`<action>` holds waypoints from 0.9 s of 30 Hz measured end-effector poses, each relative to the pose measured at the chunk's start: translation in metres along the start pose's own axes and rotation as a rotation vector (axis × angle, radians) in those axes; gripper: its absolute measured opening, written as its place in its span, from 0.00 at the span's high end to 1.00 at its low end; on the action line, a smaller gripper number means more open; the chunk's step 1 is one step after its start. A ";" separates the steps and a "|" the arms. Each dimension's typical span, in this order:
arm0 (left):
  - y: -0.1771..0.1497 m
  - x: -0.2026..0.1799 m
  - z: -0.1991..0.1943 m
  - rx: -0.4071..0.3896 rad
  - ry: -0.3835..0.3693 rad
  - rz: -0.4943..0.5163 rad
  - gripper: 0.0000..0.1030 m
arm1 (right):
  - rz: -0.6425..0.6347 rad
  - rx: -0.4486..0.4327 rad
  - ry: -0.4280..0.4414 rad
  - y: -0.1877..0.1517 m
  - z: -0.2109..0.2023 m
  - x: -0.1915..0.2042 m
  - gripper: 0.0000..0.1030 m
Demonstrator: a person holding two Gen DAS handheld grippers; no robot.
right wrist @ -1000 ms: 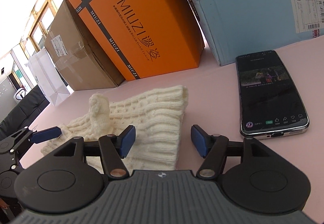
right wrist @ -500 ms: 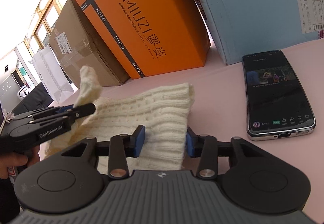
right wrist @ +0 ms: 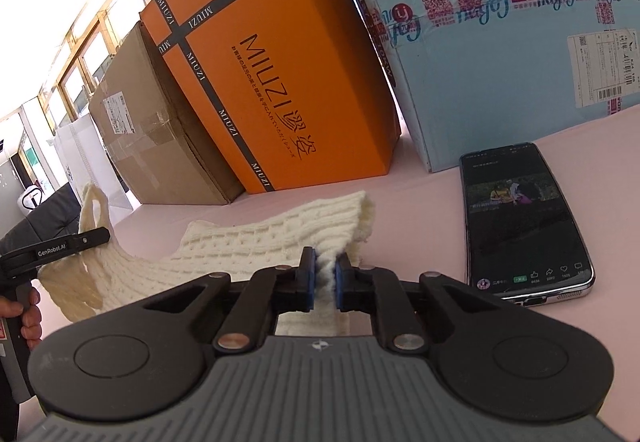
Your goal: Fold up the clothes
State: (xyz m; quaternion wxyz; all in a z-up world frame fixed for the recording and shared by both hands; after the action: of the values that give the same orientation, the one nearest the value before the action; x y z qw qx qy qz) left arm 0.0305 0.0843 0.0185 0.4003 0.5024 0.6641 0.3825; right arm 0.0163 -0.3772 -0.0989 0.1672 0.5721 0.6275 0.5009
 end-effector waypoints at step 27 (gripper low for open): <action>-0.019 0.008 0.024 0.065 -0.052 -0.259 0.77 | -0.022 0.061 -0.015 -0.007 0.010 0.009 0.83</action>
State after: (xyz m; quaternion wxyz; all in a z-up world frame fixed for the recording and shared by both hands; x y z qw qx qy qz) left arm 0.0438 0.0910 -0.0095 0.4469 0.4350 0.7249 0.2926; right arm 0.0175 -0.3641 -0.1055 0.1602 0.5737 0.6475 0.4754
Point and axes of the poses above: each gripper's, at about its wrist camera, not at the fingertips, and z roughly the way its jaws point, x to its left, y to its top, the point moved 7 cm from there along z, roughly the way its jaws point, and after that the axes turned 3 degrees about -y, right-handed, at the moved point
